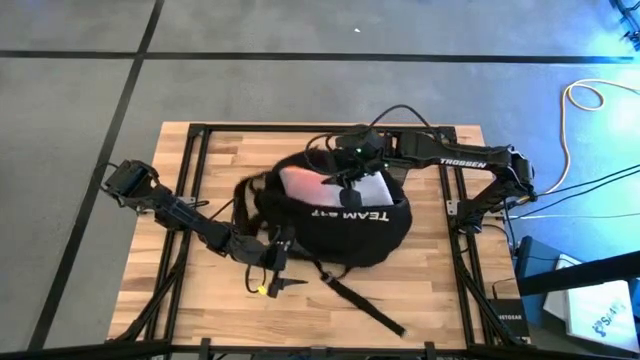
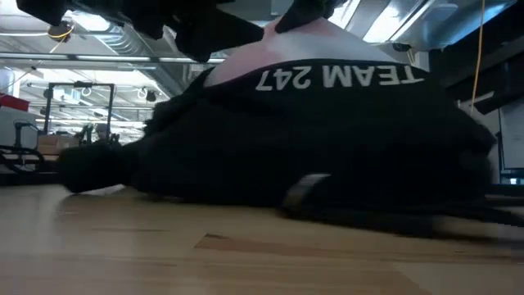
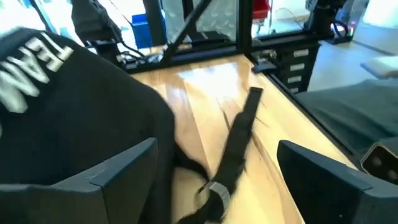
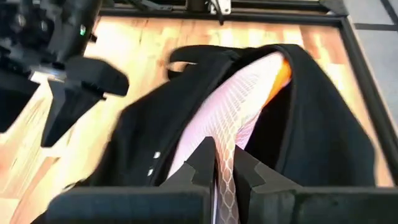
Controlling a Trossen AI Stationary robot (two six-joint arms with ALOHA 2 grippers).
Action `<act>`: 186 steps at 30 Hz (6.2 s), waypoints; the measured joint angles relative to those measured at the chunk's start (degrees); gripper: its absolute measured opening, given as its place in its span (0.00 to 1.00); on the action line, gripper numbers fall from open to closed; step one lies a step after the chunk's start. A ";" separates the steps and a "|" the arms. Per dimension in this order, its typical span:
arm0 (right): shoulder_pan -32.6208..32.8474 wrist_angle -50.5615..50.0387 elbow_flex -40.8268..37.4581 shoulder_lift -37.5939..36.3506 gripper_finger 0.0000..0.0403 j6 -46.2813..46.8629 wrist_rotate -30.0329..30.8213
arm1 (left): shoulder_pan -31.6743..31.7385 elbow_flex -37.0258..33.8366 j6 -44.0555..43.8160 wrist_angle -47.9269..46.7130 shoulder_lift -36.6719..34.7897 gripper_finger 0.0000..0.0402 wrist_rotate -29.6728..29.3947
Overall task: Unpack backpack
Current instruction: Remove the zipper pouch from the black backpack
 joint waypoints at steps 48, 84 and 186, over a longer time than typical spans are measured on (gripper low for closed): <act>7.80 5.52 10.01 -0.13 0.00 13.20 -14.26 | 18.22 -4.31 -17.34 -4.00 18.91 0.79 -24.58; 37.93 -7.69 -11.54 -0.09 0.00 25.70 15.80 | 25.67 -4.57 -5.17 -12.00 15.74 0.79 -27.98; 41.94 -5.60 -22.73 0.04 0.00 40.31 20.68 | 51.13 -35.46 -9.25 40.17 -6.97 0.79 22.80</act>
